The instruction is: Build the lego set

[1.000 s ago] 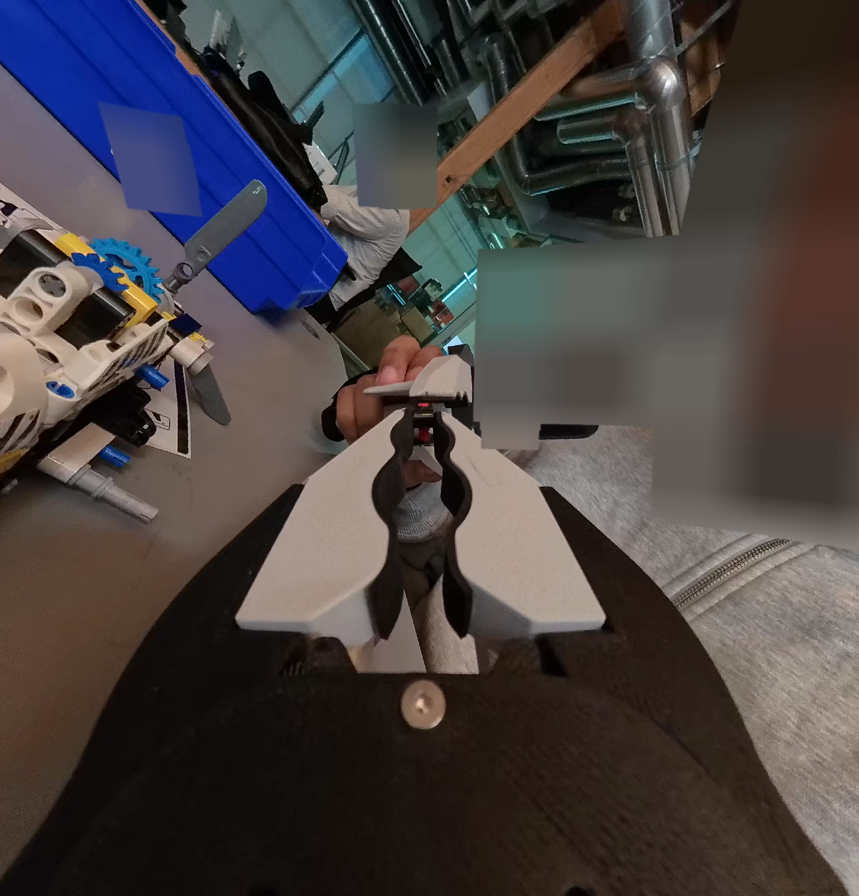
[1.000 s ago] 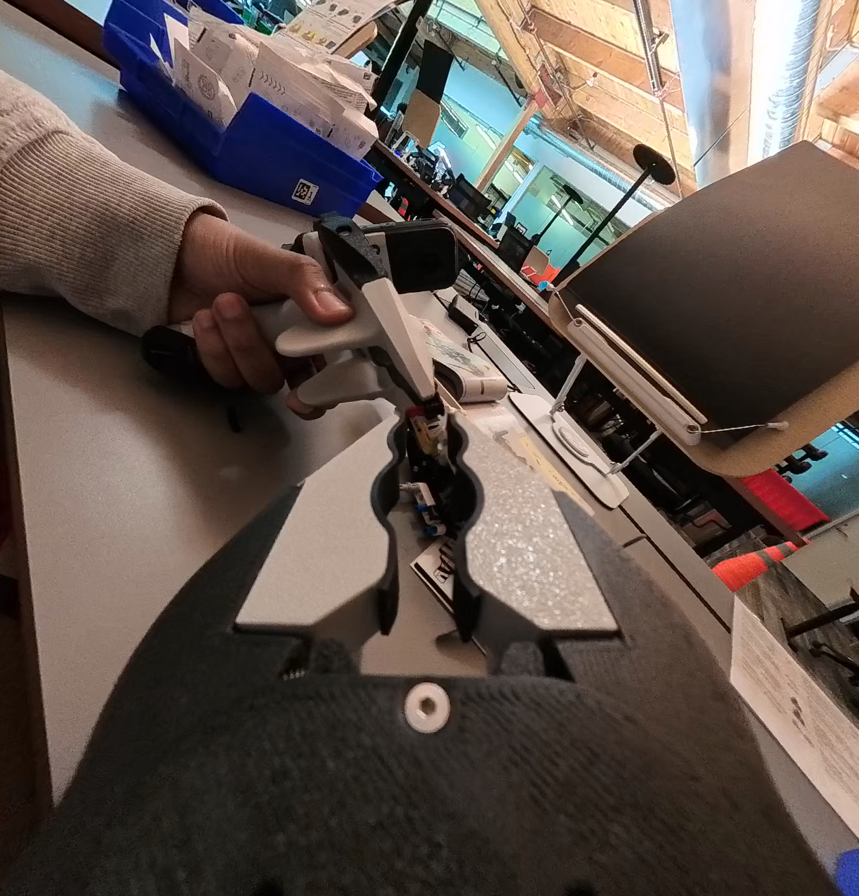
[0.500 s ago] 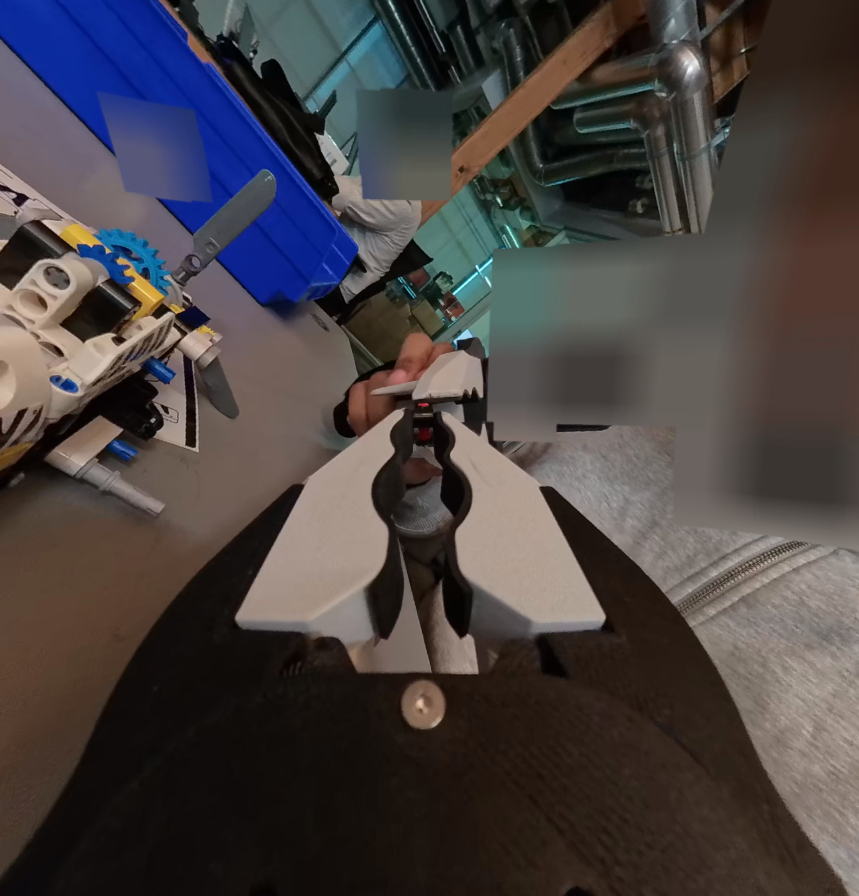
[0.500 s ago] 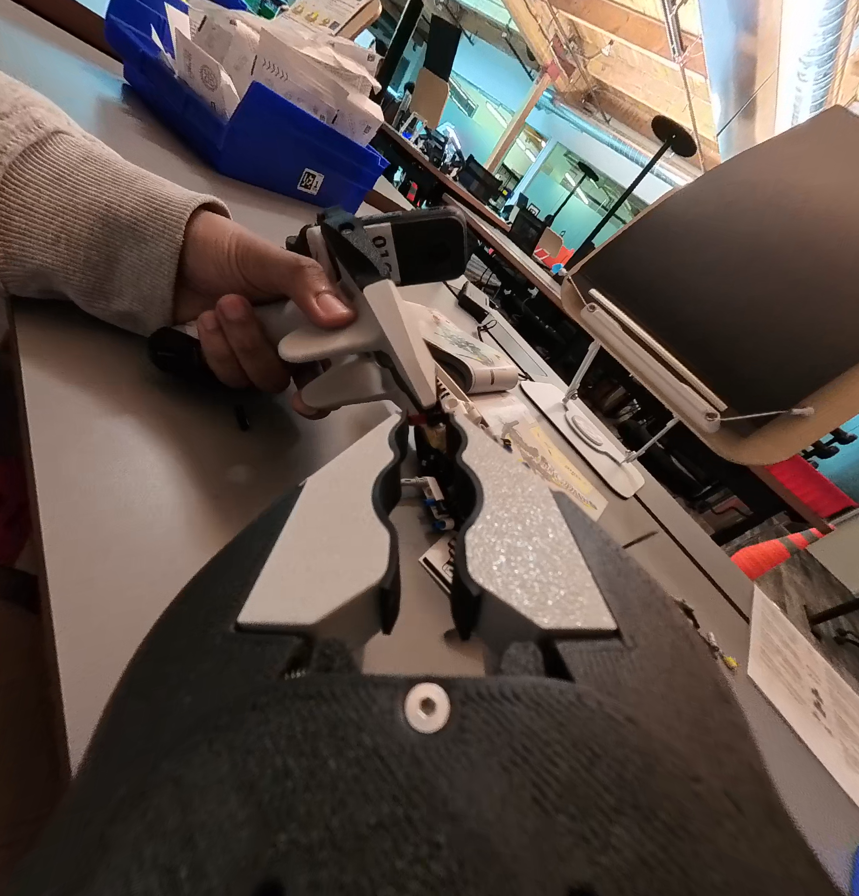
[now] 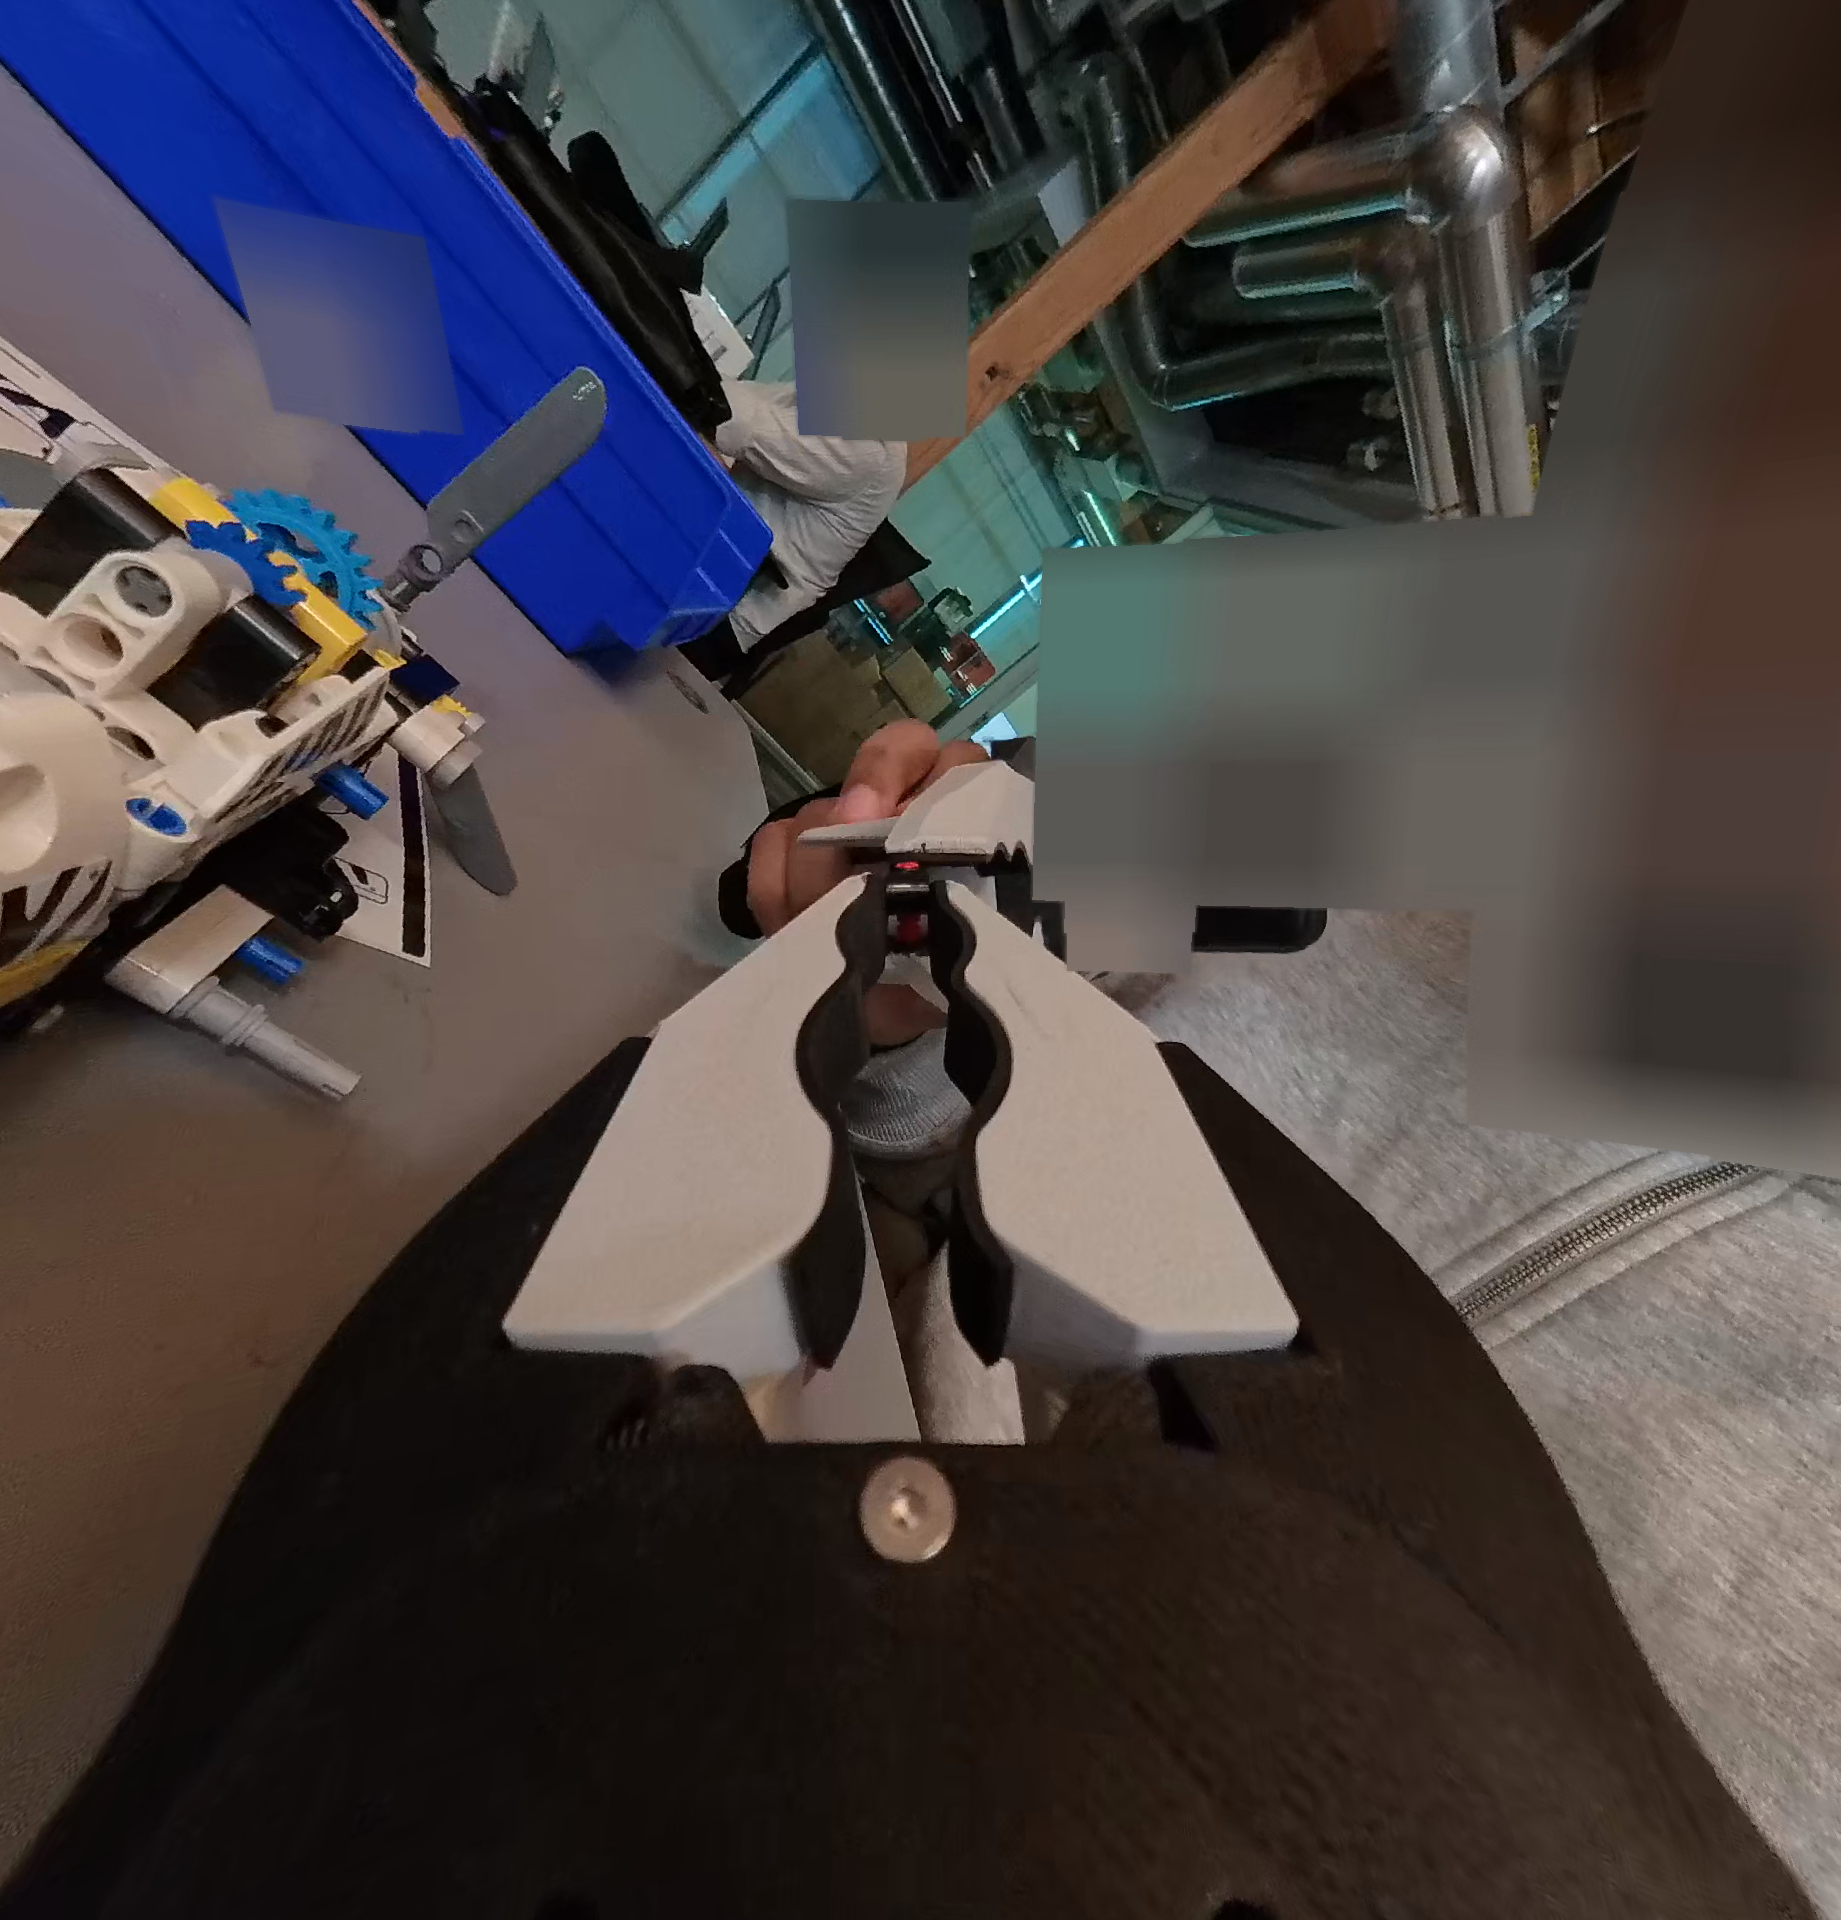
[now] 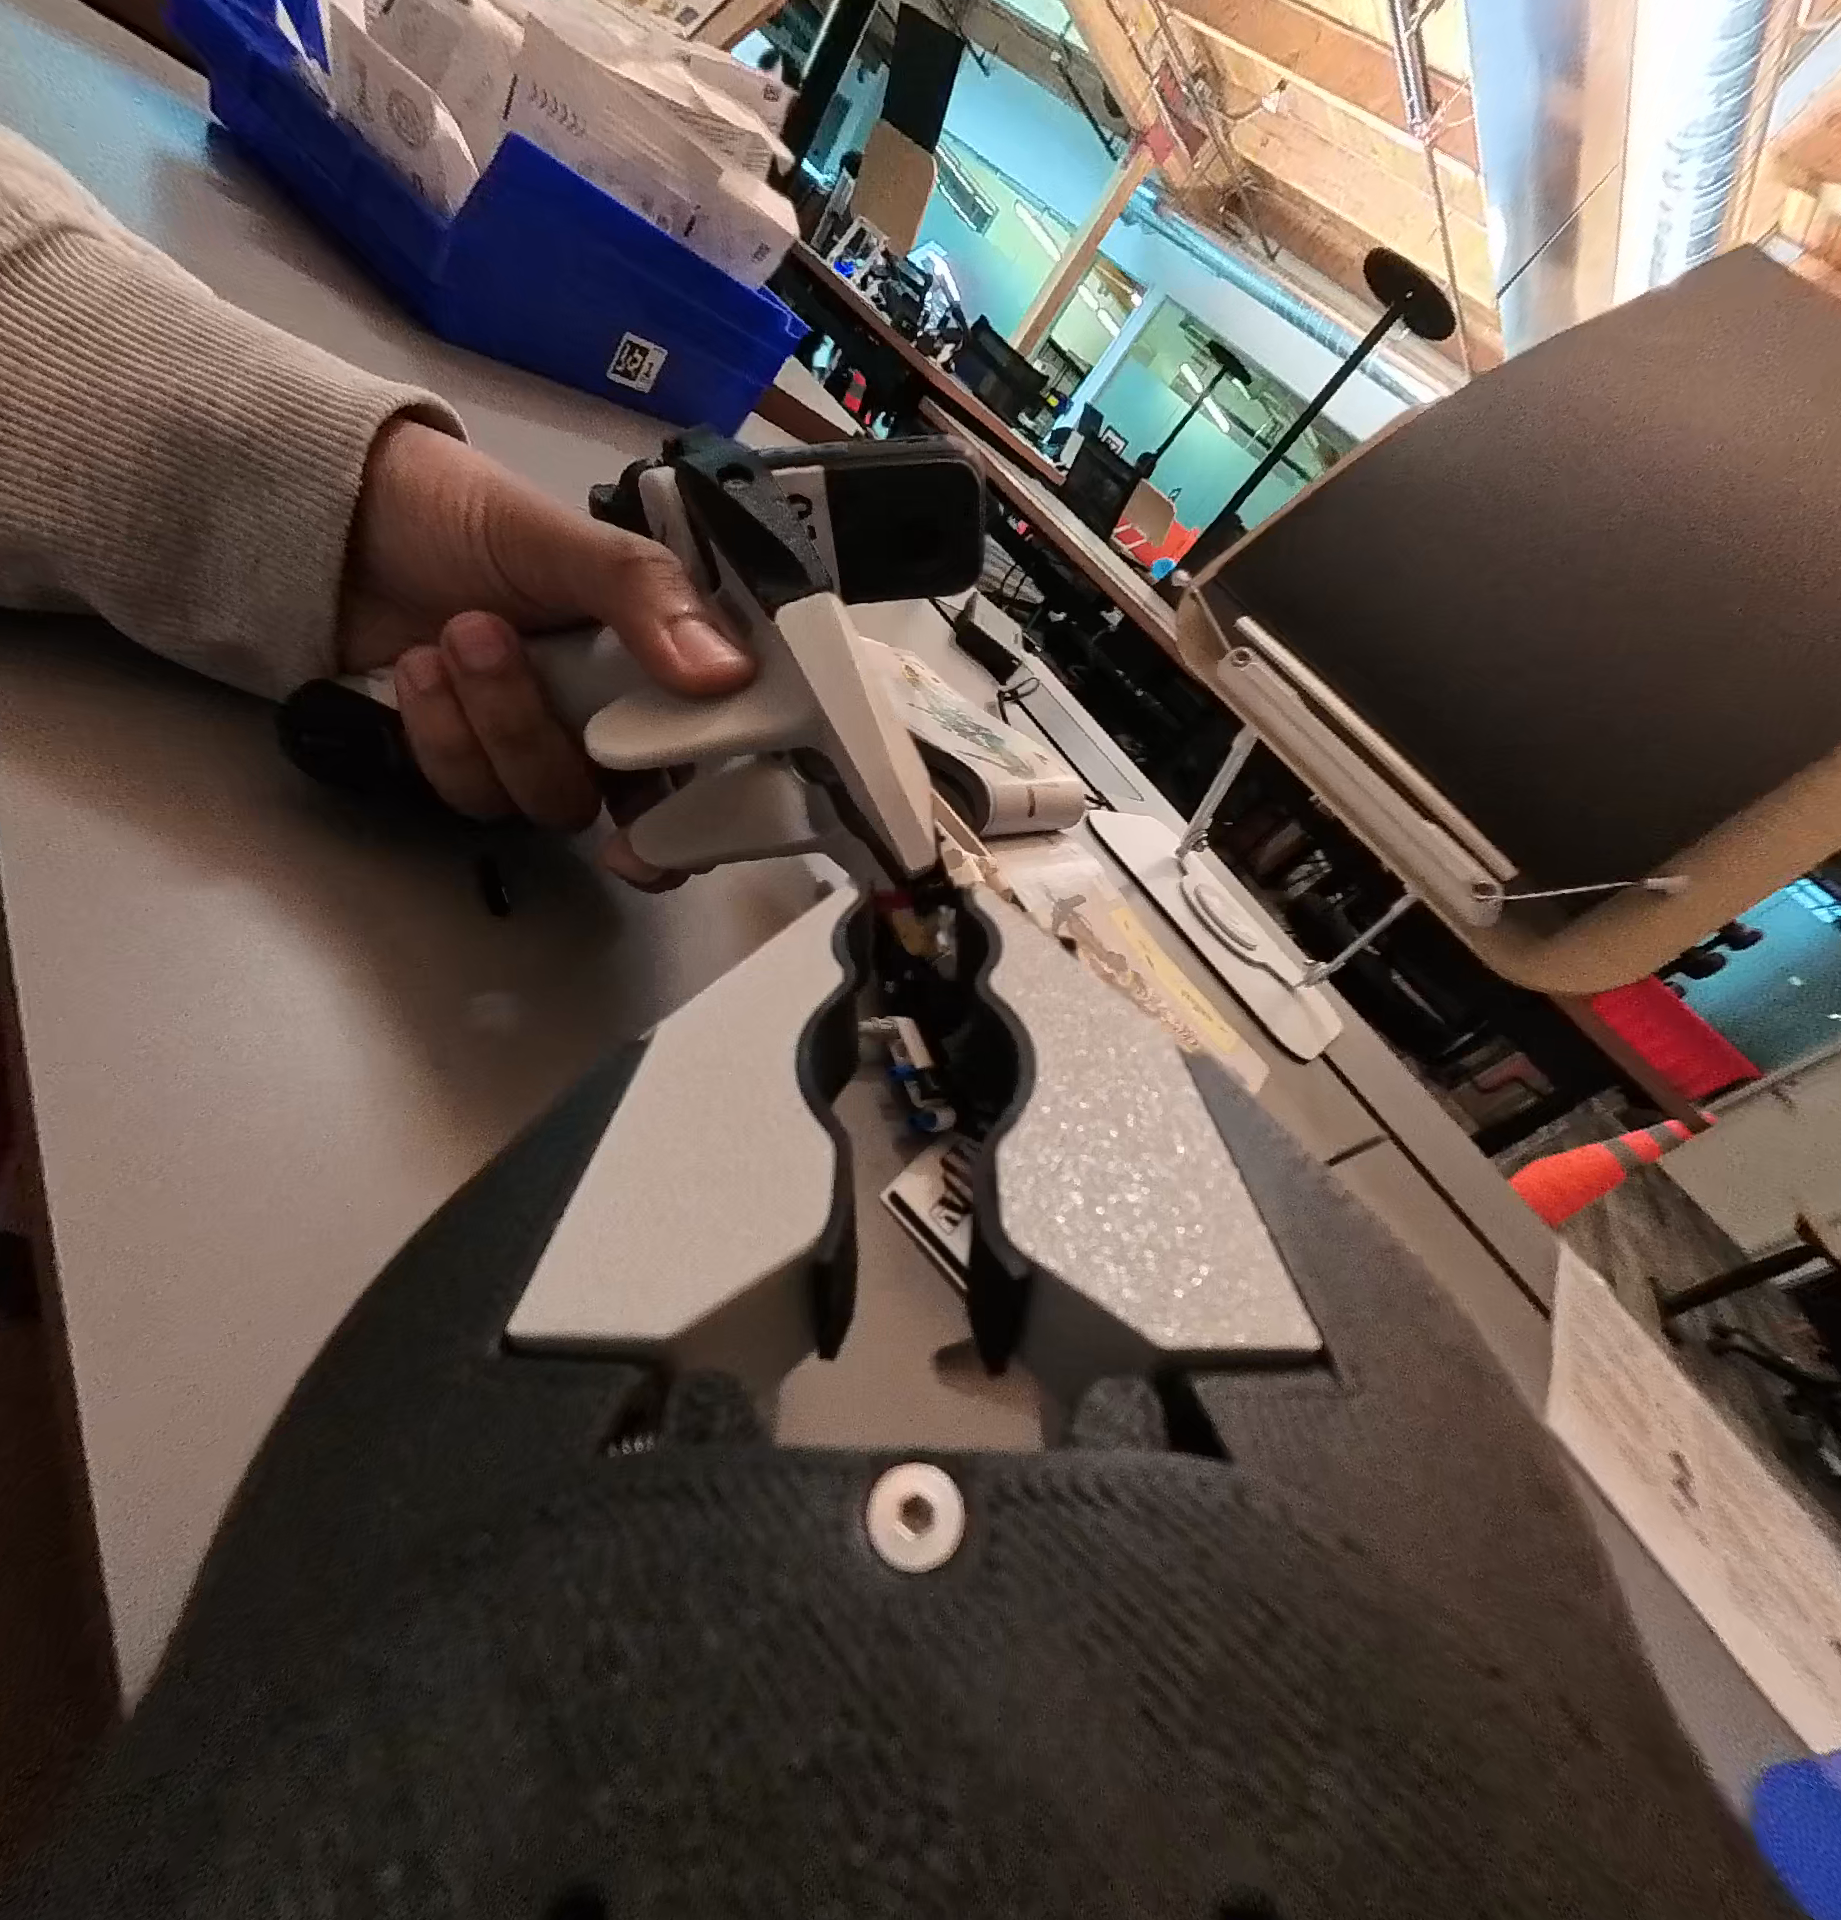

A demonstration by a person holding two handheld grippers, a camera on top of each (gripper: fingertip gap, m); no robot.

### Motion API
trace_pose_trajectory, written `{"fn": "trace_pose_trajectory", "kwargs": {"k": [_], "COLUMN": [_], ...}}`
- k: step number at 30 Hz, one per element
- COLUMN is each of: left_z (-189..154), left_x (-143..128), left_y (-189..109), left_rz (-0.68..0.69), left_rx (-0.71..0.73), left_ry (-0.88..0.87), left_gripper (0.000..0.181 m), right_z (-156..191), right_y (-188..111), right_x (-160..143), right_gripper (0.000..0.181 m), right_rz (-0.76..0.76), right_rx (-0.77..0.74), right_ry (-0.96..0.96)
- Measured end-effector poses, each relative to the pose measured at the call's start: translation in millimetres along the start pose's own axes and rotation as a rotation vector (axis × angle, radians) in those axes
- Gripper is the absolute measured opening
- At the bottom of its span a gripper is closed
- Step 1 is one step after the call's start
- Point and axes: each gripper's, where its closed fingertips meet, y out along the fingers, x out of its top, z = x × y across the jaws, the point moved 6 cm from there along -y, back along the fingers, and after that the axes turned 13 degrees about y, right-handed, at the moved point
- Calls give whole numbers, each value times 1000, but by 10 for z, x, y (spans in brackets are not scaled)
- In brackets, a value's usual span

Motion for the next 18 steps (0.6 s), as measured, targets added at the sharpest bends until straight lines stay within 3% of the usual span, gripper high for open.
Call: {"fn": "trace_pose_trajectory", "kwargs": {"k": [18], "left_z": [11], "left_x": [-1], "left_y": [-5], "left_rz": [-1], "left_rx": [9], "left_ry": [-2], "left_gripper": [5], "right_z": [-6], "right_y": [-6], "right_x": [0], "right_gripper": [13], "right_rz": [28], "right_rx": [-19], "right_ry": [-1]}}
